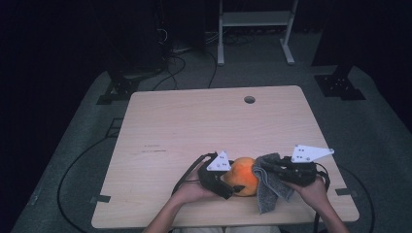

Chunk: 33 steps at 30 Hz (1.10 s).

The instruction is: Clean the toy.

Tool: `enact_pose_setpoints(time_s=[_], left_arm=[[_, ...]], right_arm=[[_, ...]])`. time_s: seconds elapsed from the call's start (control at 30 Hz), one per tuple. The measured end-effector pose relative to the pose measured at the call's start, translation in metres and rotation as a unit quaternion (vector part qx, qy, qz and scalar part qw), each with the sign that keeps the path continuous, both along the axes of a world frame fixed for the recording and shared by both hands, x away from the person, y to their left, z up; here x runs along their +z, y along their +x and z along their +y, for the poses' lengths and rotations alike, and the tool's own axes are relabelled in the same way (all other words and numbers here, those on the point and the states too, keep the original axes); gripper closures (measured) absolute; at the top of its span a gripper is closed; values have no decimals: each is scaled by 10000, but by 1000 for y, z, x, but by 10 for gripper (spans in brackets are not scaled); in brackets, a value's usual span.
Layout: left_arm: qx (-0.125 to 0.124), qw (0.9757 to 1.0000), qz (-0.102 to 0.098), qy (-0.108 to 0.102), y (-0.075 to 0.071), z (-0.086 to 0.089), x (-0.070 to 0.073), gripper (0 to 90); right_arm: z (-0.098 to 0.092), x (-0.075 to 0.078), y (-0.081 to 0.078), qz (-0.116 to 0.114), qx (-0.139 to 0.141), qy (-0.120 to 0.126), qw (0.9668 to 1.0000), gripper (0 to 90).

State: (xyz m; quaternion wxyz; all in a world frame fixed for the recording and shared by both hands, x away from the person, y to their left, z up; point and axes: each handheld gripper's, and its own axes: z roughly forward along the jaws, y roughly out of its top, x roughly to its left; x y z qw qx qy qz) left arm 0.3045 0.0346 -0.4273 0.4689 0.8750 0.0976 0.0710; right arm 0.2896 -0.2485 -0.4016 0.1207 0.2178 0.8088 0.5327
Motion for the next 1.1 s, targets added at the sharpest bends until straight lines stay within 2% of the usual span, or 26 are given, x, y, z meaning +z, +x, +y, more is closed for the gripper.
enact_pose_setpoints(time_s=[0.07,0.13,0.17,0.23,0.27,0.3,0.33,0.4,0.5,0.6,0.87,1.0,1.1], left_arm=[[-81,9998,-199,32,-5,-3,-1,238],[-166,9991,-375,139,-9,-6,-1,252],[-169,9985,-480,180,-12,-9,0,253],[-170,9983,-529,173,-14,-10,-1,268],[-224,9975,-623,234,-17,-11,-1,277],[-224,9975,-623,234,-17,-11,-1,286],[-257,9969,-693,288,-19,-11,-2,288],[-249,9972,-661,255,-19,-8,-3,296],[-266,9974,-644,187,-18,-5,-5,298],[-265,9971,-683,204,-19,-6,-6,283],[-300,9974,-629,189,-18,-2,-6,276],[-316,9970,-673,193,-19,-3,-7,274],[-308,9974,-625,166,-19,-3,-8,270]], right_arm=[[3,5,-6,-53,124,37,9999,813],[12,11,-10,-54,378,87,9992,813],[20,14,-12,-103,470,25,9988,814],[32,22,-10,-208,586,-87,9980,815],[36,25,-8,-192,606,-94,9979,815],[36,25,-8,-192,606,-94,9979,815],[44,29,-1,-168,685,-189,9973,816],[45,27,4,-118,708,-296,9970,817],[36,21,13,94,544,-234,9982,818],[23,14,17,210,353,-177,9990,819],[-12,-5,16,524,-7,-200,9984,818],[-20,-9,12,573,-61,-182,9982,818],[-15,-5,8,475,-4,-96,9988,818]])
